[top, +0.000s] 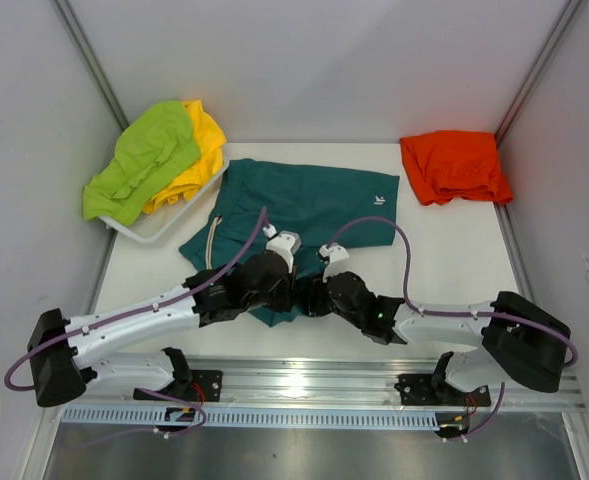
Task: Fold and stack the shorts
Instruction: Flatten the shorts out
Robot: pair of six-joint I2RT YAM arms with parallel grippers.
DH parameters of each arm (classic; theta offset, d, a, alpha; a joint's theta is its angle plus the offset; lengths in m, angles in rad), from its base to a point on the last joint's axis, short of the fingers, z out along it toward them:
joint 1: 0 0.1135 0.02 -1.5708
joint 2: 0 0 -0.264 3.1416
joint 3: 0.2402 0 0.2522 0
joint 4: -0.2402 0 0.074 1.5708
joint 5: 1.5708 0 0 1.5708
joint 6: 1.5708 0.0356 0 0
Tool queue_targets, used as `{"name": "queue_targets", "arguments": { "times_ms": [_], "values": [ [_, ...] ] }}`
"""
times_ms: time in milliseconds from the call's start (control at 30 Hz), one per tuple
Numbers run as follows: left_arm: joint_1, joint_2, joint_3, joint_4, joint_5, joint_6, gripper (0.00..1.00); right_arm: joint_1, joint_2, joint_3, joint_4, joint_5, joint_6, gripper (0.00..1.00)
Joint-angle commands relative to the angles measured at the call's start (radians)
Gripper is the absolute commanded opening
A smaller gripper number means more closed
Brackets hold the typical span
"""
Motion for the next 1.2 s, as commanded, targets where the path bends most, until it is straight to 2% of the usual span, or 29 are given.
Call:
{"name": "queue_targets", "arguments": {
  "times_ms": [0,167,200,333,833,1033,1167],
  "values": [
    [0.003,-0.037,0.065,-0.051,-0.041,0.045,0.0,-0.017,0.041,0.045,0.078,0.112,0.038,0.52],
    [0.023,-0.071,0.121,-0.124,-0.097,0.071,0.0,-0.028,0.107,0.075,0.038,0.171,0.064,0.54],
    [0.042,-0.077,0.124,-0.126,-0.088,0.075,0.0,-0.032,0.114,0.084,0.035,0.19,0.067,0.58],
    [0.074,-0.098,0.138,-0.135,-0.074,0.089,0.0,-0.039,0.153,0.135,-0.066,0.263,0.07,0.6],
    [0.085,-0.126,0.111,-0.16,-0.077,0.086,0.0,-0.204,0.099,0.181,-0.312,0.334,0.039,0.69],
    [0.083,-0.123,0.045,-0.103,0.023,0.082,0.0,-0.279,0.081,0.166,-0.373,0.288,0.041,0.69],
    [0.054,-0.114,-0.044,0.018,0.116,0.057,0.0,-0.328,0.048,0.144,-0.352,0.225,0.01,0.69]
  ]
}}
